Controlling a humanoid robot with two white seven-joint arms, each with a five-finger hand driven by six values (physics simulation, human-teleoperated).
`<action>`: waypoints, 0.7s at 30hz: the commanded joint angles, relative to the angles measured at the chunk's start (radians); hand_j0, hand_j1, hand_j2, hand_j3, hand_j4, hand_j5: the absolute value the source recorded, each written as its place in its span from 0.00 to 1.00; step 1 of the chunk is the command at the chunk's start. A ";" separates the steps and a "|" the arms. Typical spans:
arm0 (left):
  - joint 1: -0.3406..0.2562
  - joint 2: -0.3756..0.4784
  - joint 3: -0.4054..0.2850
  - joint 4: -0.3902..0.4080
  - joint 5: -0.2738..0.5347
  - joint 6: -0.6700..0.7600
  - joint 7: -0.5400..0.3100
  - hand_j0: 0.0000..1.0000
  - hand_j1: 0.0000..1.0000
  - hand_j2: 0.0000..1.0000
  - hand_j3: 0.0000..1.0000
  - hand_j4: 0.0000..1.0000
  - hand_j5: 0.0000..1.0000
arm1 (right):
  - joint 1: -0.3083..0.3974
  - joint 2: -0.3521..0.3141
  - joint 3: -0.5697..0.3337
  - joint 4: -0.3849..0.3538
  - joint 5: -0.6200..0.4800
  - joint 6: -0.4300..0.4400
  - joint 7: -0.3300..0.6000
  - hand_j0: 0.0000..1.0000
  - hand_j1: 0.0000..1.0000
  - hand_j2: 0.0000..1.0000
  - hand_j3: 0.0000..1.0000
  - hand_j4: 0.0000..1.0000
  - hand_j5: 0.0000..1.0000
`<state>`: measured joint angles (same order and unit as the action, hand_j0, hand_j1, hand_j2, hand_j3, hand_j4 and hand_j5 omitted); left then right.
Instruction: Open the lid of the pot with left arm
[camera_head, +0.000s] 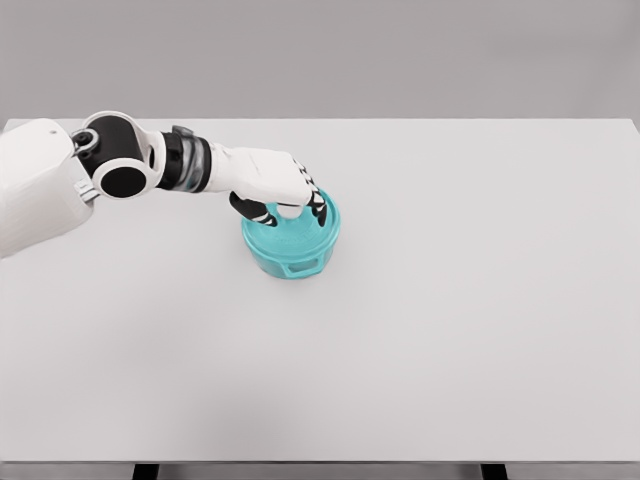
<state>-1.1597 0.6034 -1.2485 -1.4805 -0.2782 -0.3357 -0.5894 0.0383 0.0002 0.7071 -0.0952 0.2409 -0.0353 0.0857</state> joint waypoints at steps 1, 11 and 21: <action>0.000 -0.001 -0.002 0.000 0.002 0.001 0.000 0.70 0.70 0.70 0.70 0.70 0.70 | 0.000 0.000 0.000 0.000 0.000 0.000 0.000 1.00 1.00 1.00 1.00 1.00 1.00; 0.000 -0.007 -0.011 0.002 -0.001 0.003 0.000 0.70 0.70 0.70 0.70 0.70 0.70 | -0.002 0.000 0.000 0.000 0.000 0.000 0.000 1.00 1.00 1.00 1.00 1.00 1.00; 0.000 -0.016 -0.011 0.025 -0.009 0.003 0.000 0.68 0.68 0.68 0.68 0.68 0.68 | 0.000 0.000 0.000 0.000 0.000 0.000 0.000 1.00 1.00 1.00 1.00 1.00 1.00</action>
<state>-1.1597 0.5886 -1.2603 -1.4585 -0.2877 -0.3345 -0.5893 0.0368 0.0002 0.7071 -0.0952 0.2409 -0.0352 0.0857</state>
